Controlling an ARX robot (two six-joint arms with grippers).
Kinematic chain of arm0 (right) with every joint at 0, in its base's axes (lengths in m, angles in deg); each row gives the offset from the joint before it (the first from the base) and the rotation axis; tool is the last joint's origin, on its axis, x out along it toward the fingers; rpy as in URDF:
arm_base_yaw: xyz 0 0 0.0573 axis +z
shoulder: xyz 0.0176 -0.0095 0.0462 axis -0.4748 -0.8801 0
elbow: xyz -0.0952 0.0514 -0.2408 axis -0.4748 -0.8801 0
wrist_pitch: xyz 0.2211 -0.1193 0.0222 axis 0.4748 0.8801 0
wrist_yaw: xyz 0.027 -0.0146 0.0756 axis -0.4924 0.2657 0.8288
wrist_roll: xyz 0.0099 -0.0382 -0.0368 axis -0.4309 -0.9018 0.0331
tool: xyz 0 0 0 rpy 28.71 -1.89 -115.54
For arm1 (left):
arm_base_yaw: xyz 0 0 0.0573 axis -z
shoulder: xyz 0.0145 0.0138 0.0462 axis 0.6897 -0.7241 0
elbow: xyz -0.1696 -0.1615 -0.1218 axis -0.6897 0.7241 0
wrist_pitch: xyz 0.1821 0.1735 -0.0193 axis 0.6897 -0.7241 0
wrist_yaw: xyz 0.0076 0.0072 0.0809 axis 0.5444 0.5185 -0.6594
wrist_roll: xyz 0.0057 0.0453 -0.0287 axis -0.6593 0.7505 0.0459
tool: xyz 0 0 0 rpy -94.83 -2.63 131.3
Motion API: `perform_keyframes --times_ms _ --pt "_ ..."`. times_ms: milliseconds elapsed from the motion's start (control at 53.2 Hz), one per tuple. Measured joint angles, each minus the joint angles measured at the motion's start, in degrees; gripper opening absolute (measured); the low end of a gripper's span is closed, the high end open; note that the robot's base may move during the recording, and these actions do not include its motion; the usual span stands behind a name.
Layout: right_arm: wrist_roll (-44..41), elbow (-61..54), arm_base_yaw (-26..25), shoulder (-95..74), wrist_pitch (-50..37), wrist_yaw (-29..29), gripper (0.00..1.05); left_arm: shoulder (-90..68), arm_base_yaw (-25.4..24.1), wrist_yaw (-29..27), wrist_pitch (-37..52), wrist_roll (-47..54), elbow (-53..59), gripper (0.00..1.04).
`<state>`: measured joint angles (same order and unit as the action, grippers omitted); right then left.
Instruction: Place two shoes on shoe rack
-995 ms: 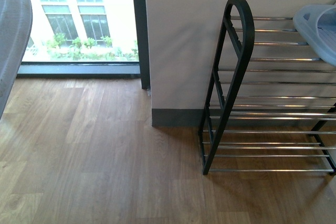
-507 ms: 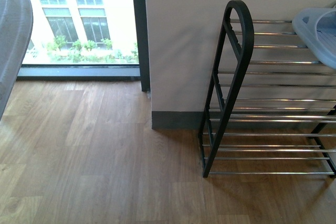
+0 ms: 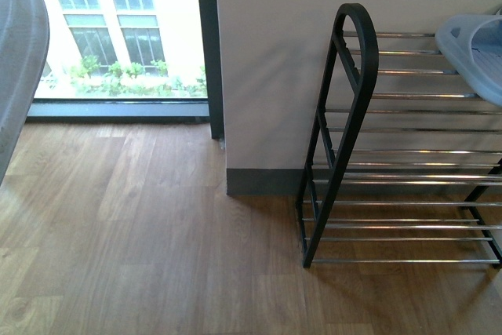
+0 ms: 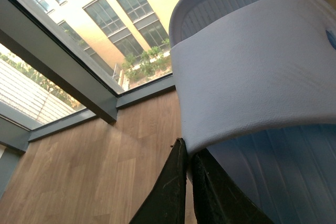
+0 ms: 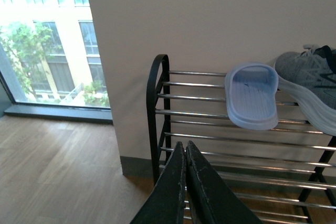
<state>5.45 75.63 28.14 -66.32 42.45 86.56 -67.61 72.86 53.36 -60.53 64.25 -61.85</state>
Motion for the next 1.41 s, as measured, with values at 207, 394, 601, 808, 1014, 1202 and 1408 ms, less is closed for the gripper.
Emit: perform_keyframes --times_ms 207,394,601,808,1014,1202,1408 --pt "0.00 0.00 0.00 0.15 0.13 0.04 0.01 0.00 0.00 0.02 0.00 0.00 0.00 0.02" --pt "-0.04 0.00 0.00 0.15 0.11 0.04 0.27 0.00 0.00 0.04 0.00 0.00 0.00 0.02" --pt "-0.04 0.00 0.00 0.20 0.13 0.13 0.61 0.00 0.00 0.00 0.00 0.00 0.00 0.02" --pt "0.00 0.00 0.00 0.20 0.20 0.33 0.97 0.02 -0.04 -0.09 0.00 0.00 0.00 0.02" --pt "-0.04 0.00 0.00 0.22 0.22 0.15 0.96 0.02 -0.04 -0.04 0.00 0.00 0.00 0.02" --pt "-0.02 0.00 0.11 0.24 0.24 -0.35 0.96 -0.07 0.22 0.39 0.00 0.00 0.04 0.02" --pt "-0.02 0.00 0.13 0.24 0.26 -0.17 0.96 -0.07 0.15 0.20 0.00 0.00 0.07 0.02"
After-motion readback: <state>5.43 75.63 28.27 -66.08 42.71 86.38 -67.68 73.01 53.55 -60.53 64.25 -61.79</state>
